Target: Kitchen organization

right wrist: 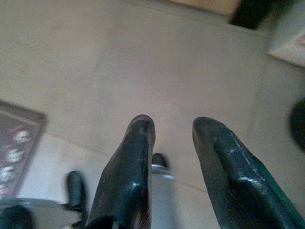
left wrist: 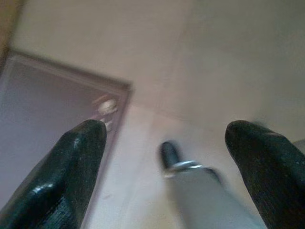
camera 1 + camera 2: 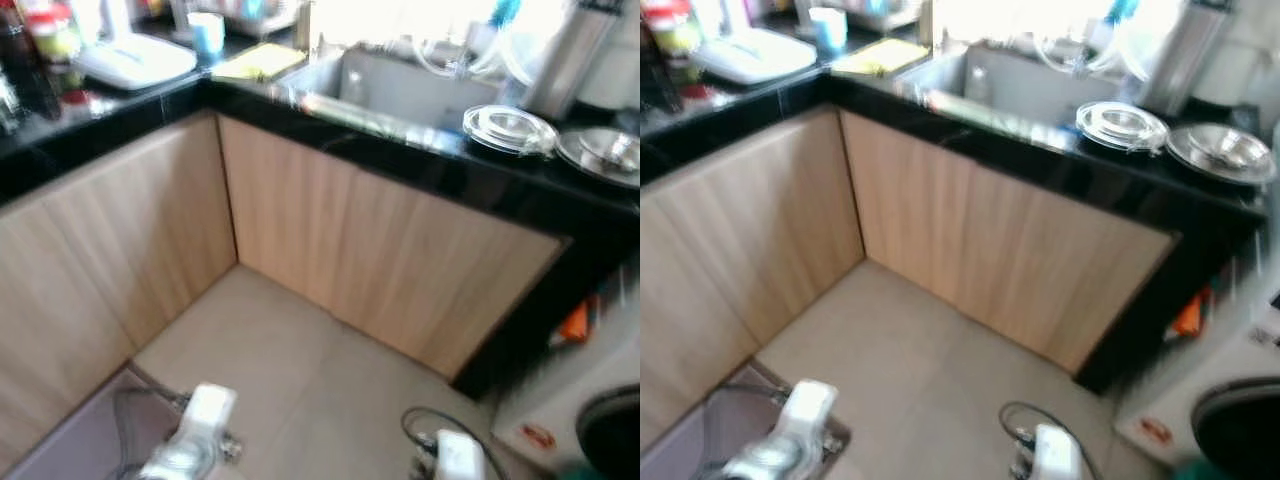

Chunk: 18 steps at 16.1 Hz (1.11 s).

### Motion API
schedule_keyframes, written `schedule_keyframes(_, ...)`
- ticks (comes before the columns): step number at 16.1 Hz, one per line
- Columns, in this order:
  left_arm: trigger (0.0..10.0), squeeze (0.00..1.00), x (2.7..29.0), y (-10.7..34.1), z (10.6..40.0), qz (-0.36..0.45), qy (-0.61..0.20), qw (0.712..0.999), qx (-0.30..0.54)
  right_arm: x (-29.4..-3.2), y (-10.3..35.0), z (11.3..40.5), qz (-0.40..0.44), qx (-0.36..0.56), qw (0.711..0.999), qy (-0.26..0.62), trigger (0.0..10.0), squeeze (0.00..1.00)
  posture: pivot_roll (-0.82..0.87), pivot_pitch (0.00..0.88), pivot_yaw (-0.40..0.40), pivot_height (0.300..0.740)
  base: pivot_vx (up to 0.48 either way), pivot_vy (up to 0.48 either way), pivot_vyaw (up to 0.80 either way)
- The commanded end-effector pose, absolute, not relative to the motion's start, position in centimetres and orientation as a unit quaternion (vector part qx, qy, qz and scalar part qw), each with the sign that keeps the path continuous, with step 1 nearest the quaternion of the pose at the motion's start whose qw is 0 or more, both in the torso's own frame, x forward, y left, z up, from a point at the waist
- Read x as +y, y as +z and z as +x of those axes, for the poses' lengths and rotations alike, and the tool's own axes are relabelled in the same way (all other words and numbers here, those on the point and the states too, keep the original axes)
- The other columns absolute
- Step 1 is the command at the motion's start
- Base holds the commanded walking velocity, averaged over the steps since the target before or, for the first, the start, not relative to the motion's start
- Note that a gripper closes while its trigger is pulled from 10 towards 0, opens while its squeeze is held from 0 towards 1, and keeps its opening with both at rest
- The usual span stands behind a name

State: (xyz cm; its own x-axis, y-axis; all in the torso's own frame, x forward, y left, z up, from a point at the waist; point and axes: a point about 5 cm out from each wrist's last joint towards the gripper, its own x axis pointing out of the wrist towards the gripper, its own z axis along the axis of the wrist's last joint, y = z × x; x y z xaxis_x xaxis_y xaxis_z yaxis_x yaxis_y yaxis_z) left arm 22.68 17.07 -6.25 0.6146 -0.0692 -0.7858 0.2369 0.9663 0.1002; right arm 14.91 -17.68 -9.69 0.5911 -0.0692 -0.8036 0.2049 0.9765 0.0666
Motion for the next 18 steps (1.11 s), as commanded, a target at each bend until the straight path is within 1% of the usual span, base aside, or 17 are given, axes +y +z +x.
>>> schedule_keyframes(1, 10.0, 0.00, 18.23, -6.19, 22.60, 0.113, -0.077, 0.890, 0.435, -17.19, -9.44, 15.63, 0.082, 0.437, 0.893, -0.073, 10.0, 0.00, 0.20, 0.069, -0.095, 0.736, 0.364, 0.000, 0.00)
schedule_keyframes(18, 10.0, 0.00, 18.43, -6.28, 22.42, 0.114, -0.077, 0.888, 0.438, -16.93, -9.36, 15.84, 0.084, 0.433, 0.895, -0.070, 10.0, 0.00, 0.20, 0.071, -0.096, 0.736, 0.363, 0.000, 0.00)
